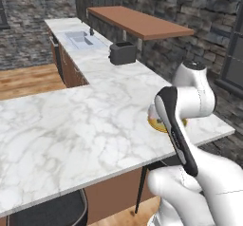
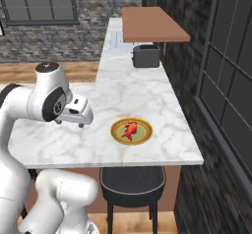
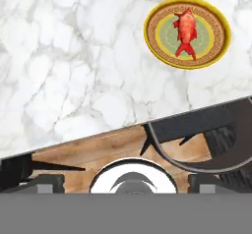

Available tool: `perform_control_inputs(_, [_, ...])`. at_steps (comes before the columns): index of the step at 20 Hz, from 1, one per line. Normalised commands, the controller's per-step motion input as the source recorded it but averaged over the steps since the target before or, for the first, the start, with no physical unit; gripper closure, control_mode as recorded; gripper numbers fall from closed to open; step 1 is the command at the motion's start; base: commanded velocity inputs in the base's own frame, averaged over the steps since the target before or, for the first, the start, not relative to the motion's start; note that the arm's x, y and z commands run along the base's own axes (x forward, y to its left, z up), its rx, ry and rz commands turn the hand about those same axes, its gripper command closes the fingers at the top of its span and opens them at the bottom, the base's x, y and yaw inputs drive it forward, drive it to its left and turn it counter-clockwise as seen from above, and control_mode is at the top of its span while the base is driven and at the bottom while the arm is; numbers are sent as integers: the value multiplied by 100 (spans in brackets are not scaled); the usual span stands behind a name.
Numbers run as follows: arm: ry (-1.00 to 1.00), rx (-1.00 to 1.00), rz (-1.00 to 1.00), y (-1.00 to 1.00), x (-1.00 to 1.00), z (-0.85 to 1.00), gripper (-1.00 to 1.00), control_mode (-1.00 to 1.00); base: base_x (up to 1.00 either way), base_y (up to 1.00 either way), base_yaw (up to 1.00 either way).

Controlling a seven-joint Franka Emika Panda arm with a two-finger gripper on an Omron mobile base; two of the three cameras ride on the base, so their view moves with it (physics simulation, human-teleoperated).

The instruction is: Take the fish from the fridge and place it on the digital scale on the counter by the fridge. Wait a few seconds for a reading, then move it to the plate on the dining counter.

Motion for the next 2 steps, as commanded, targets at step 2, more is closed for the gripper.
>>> perform_control_inputs(2, [-2,-1,0,80,-100,51,-100,-100,0,0,0])
